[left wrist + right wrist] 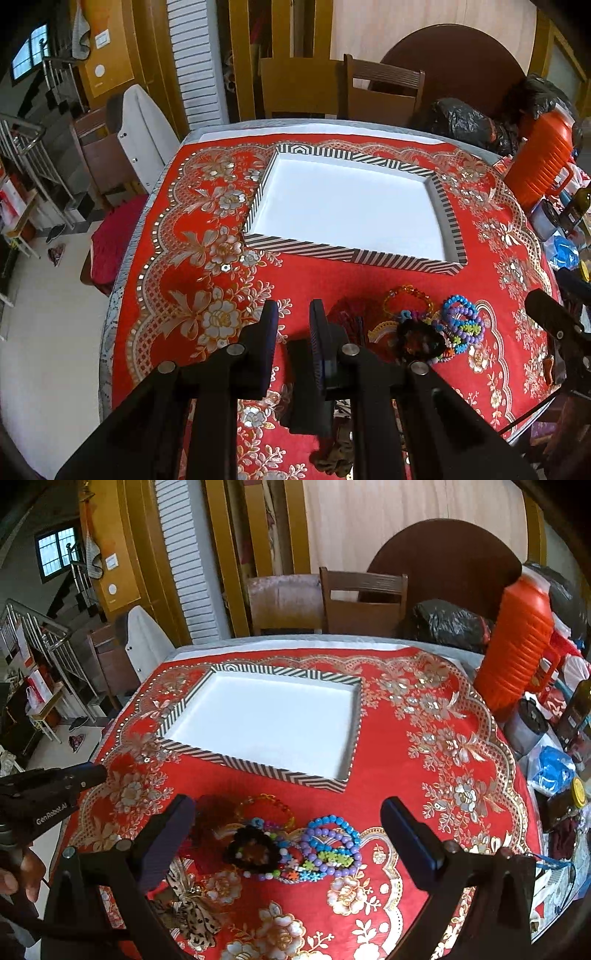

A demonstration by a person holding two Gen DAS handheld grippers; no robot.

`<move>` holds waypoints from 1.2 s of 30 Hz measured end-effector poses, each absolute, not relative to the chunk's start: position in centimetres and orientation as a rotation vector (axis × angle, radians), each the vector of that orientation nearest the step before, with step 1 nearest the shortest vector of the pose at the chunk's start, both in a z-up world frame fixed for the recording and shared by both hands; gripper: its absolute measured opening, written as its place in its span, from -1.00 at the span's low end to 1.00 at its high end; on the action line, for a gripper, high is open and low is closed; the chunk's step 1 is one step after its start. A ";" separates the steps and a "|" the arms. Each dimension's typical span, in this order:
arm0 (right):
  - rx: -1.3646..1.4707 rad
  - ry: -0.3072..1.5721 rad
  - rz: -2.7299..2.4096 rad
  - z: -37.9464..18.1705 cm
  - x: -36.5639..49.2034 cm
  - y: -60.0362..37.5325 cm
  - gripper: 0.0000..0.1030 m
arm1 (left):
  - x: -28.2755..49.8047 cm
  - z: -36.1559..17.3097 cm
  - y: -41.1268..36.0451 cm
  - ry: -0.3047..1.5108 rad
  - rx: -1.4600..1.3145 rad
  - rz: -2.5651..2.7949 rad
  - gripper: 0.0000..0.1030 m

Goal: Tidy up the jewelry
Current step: 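Move both tools toward the jewelry pile beside the striped tray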

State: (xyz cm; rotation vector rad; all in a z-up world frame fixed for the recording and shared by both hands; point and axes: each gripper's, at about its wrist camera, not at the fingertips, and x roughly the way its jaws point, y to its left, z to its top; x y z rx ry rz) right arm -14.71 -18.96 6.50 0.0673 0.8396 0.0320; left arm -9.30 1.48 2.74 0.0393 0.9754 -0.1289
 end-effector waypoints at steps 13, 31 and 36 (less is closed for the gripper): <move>0.077 0.829 0.035 6.8 -15.3 -18.5 0.99 | -10.2 3.1 1.8 0.961 0.049 -0.122 -0.94; 0.039 0.804 0.010 7.8 -15.8 -19.5 0.99 | -10.1 2.8 1.2 0.972 0.047 -0.140 -0.94; 0.060 0.813 0.012 7.7 -16.0 -20.0 0.99 | -10.0 2.7 1.2 0.977 0.044 -0.136 -0.94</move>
